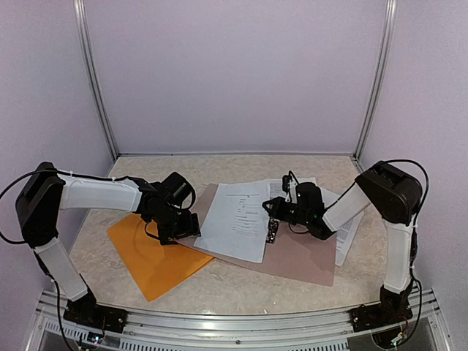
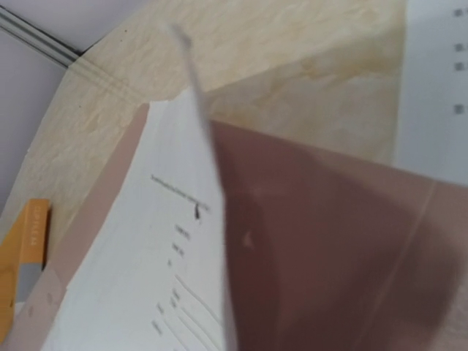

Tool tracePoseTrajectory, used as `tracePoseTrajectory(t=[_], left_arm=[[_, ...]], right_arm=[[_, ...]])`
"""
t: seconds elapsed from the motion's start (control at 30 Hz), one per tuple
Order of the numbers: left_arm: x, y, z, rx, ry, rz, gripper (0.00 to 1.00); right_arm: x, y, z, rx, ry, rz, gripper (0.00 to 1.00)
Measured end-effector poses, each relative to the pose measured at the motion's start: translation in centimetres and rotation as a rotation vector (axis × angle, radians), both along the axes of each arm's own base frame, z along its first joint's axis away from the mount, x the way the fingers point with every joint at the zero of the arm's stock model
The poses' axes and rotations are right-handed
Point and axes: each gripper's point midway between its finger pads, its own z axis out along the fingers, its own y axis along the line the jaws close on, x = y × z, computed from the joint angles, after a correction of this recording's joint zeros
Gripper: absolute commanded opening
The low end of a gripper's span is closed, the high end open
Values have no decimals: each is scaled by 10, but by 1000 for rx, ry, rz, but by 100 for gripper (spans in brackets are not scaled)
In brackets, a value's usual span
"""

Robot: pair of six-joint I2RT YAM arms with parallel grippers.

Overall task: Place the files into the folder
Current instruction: Insert the folder to form pockets on the folder.

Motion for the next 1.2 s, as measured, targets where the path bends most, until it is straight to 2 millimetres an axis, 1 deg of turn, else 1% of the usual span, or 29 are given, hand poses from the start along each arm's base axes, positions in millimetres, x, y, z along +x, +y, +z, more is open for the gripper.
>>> tracePoseTrajectory(t=[0.7,0.87,0.93,1.2], left_arm=[[0,0,0,1,-1,-2,81],[0,0,0,0,-1,-2,82],[0,0,0,1,-1,-2,84],[0,0,0,1,-1,-3,85]], right_arm=[[3,8,2,49,-3,-58,0],[3,2,-2,32,-7,-90,0],[2,-1,-4,21,-5,-98,0],[2,-2,0,15,-16,-96,0]])
